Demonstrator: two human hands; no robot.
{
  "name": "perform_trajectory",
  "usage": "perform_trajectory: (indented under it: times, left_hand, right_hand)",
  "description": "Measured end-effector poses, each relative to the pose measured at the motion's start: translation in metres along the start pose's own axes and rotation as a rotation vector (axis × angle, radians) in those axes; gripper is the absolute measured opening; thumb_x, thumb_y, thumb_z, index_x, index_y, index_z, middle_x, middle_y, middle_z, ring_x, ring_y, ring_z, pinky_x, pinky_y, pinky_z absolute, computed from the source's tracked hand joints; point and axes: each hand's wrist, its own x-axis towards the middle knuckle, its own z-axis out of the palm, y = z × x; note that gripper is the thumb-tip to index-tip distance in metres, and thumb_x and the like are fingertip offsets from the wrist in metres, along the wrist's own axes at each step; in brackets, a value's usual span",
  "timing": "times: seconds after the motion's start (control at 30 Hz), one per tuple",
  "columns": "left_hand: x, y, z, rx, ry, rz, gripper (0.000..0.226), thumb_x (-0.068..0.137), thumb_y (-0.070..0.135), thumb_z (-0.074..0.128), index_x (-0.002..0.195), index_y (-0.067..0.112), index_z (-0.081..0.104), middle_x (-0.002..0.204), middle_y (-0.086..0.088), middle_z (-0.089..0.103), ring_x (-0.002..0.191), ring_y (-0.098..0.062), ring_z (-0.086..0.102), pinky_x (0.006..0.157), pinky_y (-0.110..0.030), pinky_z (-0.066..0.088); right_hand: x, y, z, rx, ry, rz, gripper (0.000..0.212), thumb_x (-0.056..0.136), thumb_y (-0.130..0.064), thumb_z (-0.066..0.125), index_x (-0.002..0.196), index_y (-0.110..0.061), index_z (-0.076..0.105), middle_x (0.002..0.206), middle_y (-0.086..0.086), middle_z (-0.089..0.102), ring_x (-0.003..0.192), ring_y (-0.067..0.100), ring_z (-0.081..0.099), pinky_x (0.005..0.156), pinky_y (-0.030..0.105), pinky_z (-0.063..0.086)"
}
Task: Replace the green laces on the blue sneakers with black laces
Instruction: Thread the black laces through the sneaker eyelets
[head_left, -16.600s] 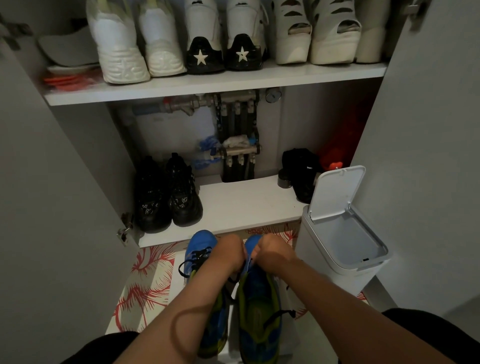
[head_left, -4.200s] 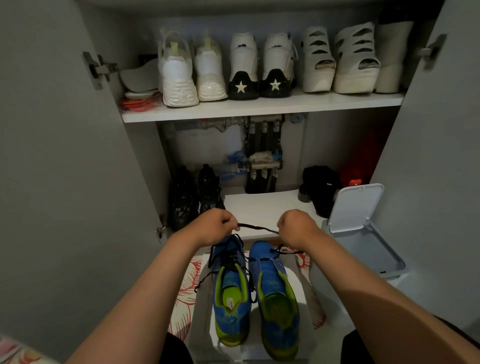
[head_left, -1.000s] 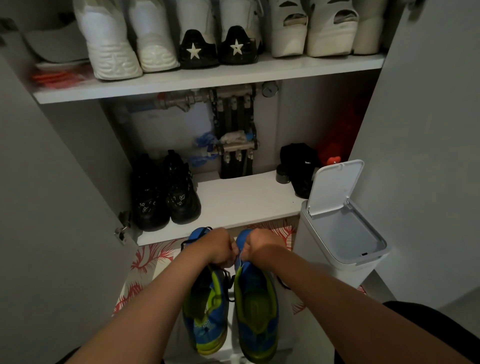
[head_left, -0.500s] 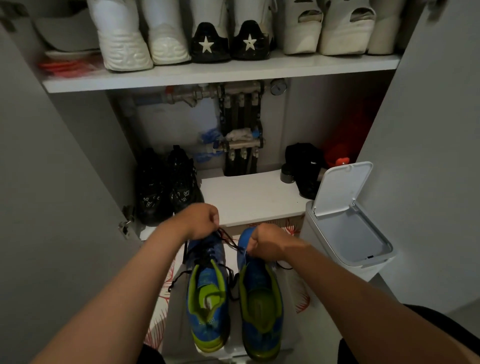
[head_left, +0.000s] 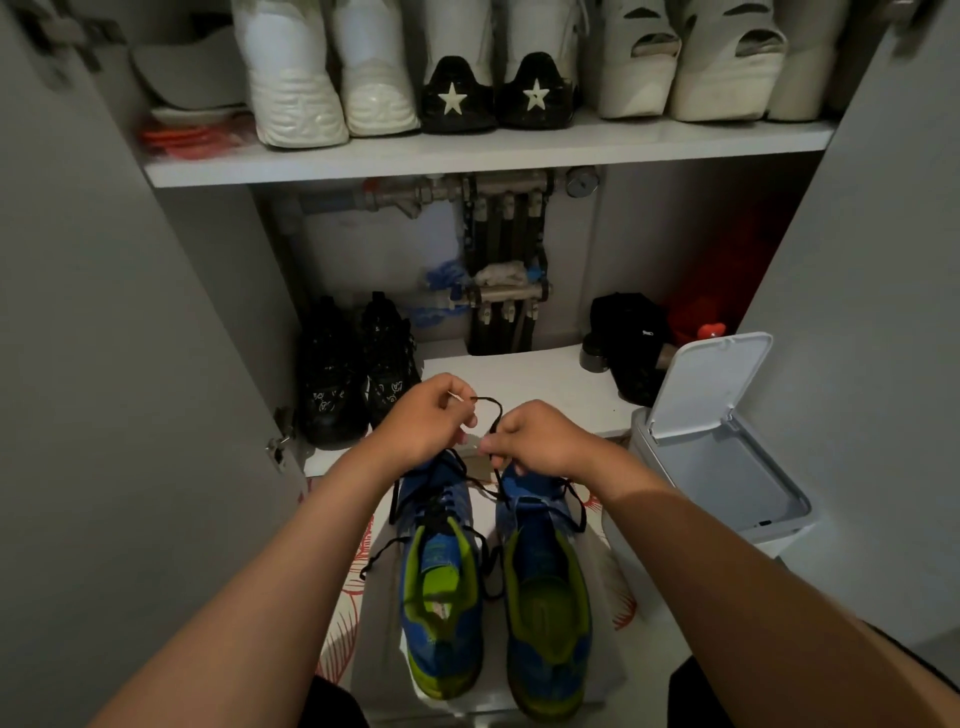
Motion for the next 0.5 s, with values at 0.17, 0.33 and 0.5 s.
perform_trajectory:
  times: [0.17, 0.33, 0.5]
  left_hand:
    - [-0.011, -0.006, 0.011, 0.140, -0.310, -0.132, 0.023, 0.095, 0.005, 0.057, 0.115, 0.012, 0.064, 0.088, 0.003, 0.067, 0.068, -0.013, 0.064, 0.056, -0.018, 0.050]
    - [-0.007, -0.002, 0.020, 0.101, -0.245, -0.090, 0.040, 0.104, 0.032, 0.045, 0.079, 0.012, 0.069, 0.075, -0.002, 0.071, 0.060, -0.013, 0.060, 0.059, -0.024, 0.046]
    - [0.000, 0.000, 0.010, -0.010, -0.002, -0.059, 0.044, 0.104, 0.029, 0.041, 0.068, 0.013, 0.062, 0.055, 0.001, 0.062, 0.050, -0.014, 0.050, 0.050, -0.023, 0.040]
  right_hand:
    - [0.001, -0.021, -0.011, 0.274, 0.141, -0.111, 0.017, 0.094, -0.022, 0.067, 0.081, -0.015, 0.076, 0.069, -0.005, 0.071, 0.048, 0.004, 0.051, 0.050, 0.017, 0.043]
    - [-0.001, -0.025, -0.013, 0.391, 0.191, -0.088, 0.018, 0.097, -0.023, 0.062, 0.101, -0.009, 0.073, 0.081, -0.002, 0.070, 0.049, 0.006, 0.050, 0.048, 0.018, 0.040]
    - [0.002, -0.017, -0.013, 0.432, 0.203, 0.056, 0.017, 0.095, -0.012, 0.058, 0.106, -0.019, 0.069, 0.088, 0.003, 0.066, 0.049, 0.011, 0.050, 0.044, 0.022, 0.037]
